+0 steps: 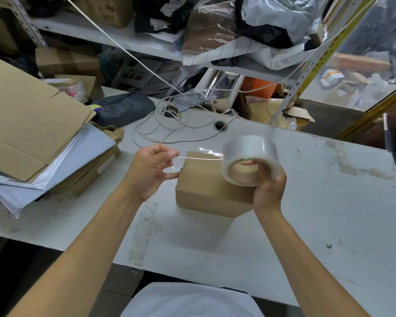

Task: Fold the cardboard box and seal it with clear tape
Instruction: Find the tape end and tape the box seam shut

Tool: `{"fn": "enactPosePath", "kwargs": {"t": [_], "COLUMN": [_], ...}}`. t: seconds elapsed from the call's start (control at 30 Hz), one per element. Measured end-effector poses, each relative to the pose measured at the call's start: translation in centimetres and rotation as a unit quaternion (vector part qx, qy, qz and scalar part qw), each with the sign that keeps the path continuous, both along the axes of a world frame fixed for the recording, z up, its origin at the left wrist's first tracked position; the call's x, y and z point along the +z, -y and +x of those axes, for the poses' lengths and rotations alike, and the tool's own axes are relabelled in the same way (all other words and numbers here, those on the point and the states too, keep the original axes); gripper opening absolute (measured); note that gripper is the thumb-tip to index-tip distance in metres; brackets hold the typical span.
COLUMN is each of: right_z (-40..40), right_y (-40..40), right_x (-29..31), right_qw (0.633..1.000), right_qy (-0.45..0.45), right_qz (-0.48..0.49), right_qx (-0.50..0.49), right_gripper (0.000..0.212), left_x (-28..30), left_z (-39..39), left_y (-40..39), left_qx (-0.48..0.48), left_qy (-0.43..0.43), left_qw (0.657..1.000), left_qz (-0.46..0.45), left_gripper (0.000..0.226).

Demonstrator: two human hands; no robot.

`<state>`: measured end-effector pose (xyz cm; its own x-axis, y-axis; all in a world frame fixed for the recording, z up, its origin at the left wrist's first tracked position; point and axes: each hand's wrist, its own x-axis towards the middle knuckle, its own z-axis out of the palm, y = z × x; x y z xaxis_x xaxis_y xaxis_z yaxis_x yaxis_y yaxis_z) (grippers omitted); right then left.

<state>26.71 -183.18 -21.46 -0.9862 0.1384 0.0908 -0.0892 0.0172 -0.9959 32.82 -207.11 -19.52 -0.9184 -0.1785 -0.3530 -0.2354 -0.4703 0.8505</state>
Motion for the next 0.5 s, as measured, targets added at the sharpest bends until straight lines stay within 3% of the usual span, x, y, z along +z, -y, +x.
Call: {"fn": "enactPosePath", "kwargs": {"t": [0.13, 0.37, 0.5], "right_z": [0.3, 0.7, 0.6], "right_y": [0.4, 0.6, 1.0], "right_x": [0.4, -0.2, -0.2], "right_qw": [1.000, 0.999, 0.998], "right_qy": [0.017, 0.029, 0.048], "right_qz": [-0.019, 0.036, 0.037], "right_qx": [-0.001, 0.016, 0.006], "right_gripper": [0.039, 0.043, 0.012], "left_x": [0.9, 0.0, -0.9], "left_z": [-0.7, -0.4, -0.4], "left_y": [0.2, 1.6, 2.5], "left_qx": [-0.010, 0.007, -0.010], "left_qy": [0.003, 0.042, 0.057], "left_qw": [0.999, 0.999, 0.998], "left_qz": [-0.036, -0.019, -0.014], "left_gripper": [0.020, 0.017, 0.014]}}
